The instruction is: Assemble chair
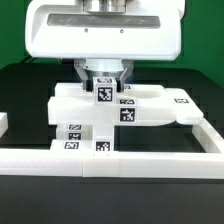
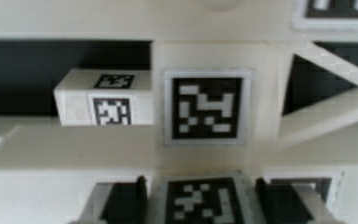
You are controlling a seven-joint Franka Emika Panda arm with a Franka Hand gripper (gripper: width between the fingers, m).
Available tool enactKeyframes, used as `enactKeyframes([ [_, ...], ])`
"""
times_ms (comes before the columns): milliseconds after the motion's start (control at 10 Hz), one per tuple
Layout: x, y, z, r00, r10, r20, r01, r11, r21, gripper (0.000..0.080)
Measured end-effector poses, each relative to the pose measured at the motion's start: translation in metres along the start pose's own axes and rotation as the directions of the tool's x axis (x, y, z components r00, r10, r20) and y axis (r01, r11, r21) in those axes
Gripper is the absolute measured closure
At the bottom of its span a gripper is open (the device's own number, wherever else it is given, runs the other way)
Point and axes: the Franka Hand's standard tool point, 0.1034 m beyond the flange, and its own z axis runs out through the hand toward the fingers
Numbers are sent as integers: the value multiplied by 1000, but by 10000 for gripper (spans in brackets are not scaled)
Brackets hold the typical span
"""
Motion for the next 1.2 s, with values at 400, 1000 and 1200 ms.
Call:
enactKeyframes([
  [400,-2,-1,0,969,245,8,-245,969,0,515],
  [1000,-9,-10,-5,858,514,6,-514,858,6,351],
  [1200,-35,-21,-24,880,475,17,-476,879,26,173],
])
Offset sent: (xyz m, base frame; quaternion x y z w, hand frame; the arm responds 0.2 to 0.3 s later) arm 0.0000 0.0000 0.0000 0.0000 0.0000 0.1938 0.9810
